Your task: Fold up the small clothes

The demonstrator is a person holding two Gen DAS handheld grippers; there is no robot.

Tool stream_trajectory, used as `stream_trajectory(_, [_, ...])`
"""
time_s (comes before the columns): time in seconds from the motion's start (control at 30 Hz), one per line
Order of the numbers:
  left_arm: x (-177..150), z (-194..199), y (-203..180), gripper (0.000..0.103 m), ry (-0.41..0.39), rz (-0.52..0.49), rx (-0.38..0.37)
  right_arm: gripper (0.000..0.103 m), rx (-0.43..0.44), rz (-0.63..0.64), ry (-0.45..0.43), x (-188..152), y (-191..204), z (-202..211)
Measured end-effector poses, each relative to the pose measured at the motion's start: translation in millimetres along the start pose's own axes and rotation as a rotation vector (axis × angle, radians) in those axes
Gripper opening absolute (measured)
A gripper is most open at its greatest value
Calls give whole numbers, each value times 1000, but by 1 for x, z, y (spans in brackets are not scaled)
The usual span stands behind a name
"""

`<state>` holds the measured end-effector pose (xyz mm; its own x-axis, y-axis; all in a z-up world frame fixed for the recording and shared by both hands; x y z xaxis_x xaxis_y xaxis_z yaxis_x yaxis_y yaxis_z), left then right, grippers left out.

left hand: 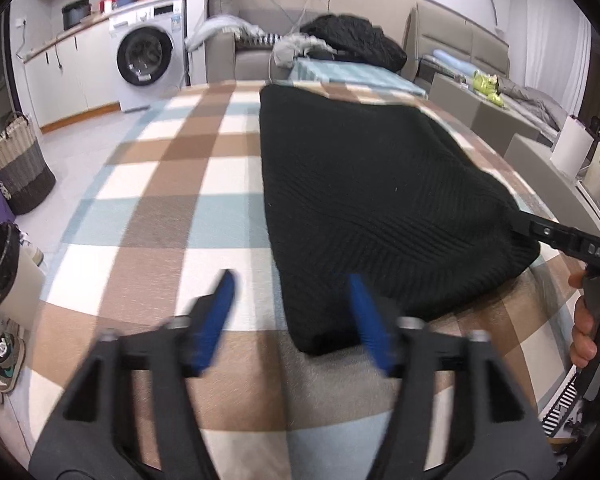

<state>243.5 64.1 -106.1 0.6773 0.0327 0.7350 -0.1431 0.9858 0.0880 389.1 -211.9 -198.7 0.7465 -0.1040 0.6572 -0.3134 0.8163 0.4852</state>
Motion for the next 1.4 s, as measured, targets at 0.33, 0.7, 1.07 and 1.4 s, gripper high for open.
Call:
stream_trajectory(0.33, [-5,52,11,102,-137,24,11,103,38,256,-155,-10,50,53])
stream_trajectory(0.7, [-16,78,9,102,-209,21,30,103,66,313,-240,-25,59,74])
stream_trajectory(1.07, [-18,78,11,102,-250,19,50,103,73,306,-253,-31,52,68])
stream_trajectory(1.4, [-17,72,18,102,-248,31,50,103,71,345,-235,-37,56,61])
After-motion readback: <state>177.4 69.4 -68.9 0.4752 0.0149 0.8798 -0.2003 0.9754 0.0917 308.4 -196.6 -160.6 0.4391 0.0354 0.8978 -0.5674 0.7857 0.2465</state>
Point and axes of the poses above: each gripper's, at about its wrist camera, not at the fingertips, and z roughly against the way its jaws point, y to its left, x to its top, the point moved 10 cm from there along -z, roughly the way its jaws point, and after that the axes turned 14 degrees about x, right-handed, at the moved point
